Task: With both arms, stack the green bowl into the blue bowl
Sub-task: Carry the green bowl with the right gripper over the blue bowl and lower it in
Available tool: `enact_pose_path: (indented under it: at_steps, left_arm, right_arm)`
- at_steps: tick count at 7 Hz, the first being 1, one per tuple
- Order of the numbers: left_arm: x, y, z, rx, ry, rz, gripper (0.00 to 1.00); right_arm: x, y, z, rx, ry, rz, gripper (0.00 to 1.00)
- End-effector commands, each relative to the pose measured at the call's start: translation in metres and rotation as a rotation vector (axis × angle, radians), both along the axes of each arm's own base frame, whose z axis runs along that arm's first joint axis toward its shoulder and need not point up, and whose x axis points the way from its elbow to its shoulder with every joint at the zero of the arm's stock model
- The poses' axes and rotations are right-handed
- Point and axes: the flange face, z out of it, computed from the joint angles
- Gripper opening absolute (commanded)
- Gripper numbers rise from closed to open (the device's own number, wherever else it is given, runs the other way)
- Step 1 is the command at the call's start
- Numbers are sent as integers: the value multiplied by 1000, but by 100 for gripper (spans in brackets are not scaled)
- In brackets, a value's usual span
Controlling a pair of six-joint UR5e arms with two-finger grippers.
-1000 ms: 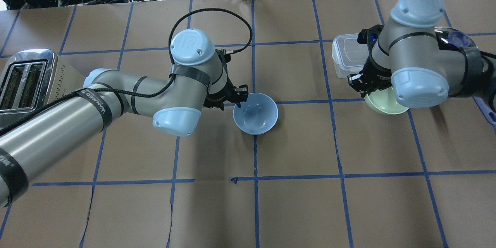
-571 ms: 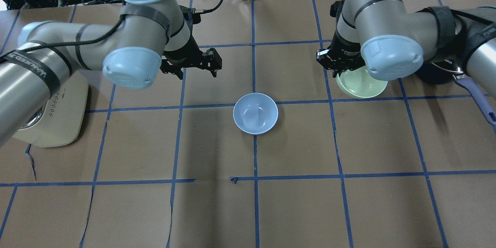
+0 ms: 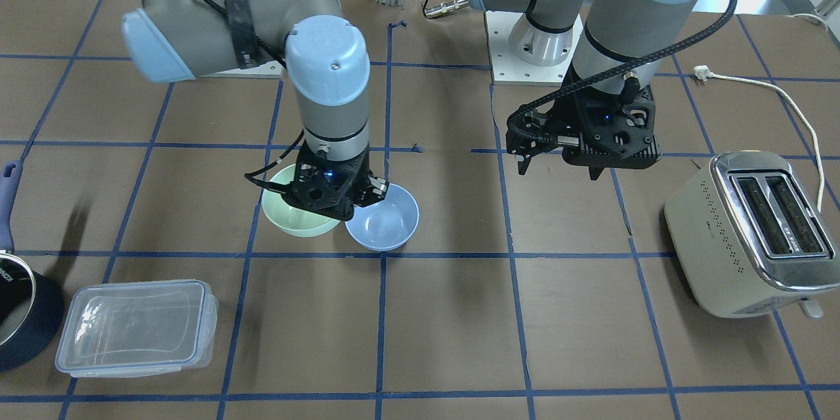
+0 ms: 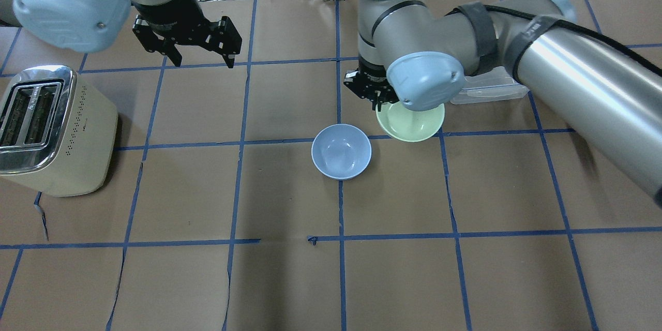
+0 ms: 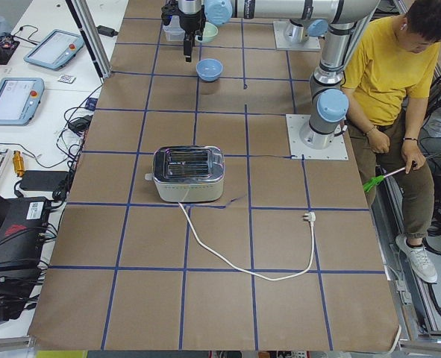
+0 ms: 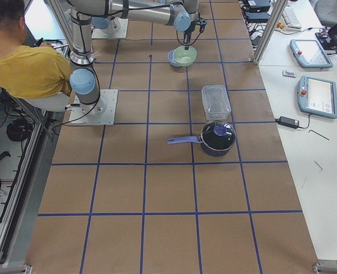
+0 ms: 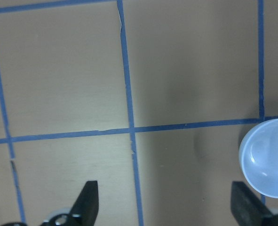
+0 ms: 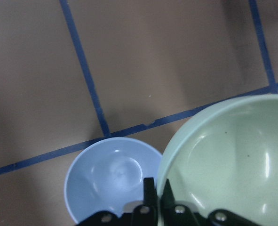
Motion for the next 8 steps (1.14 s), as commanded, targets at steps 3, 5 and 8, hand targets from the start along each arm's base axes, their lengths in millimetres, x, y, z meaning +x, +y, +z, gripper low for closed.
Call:
enact_pose_path:
  at_steps: [3,5,8]
  left_arm:
    - [11,5,4,8,11,13,100]
    - [9,7,1,15,21,11,100]
    - [10,6,0,13,22,13,100]
  right_arm:
    - [69,3,-45,46,-8,-117,0]
    - [82,8,-66,79,-2,-128,0]
    - [88,8,-75,111,-41,-110,50]
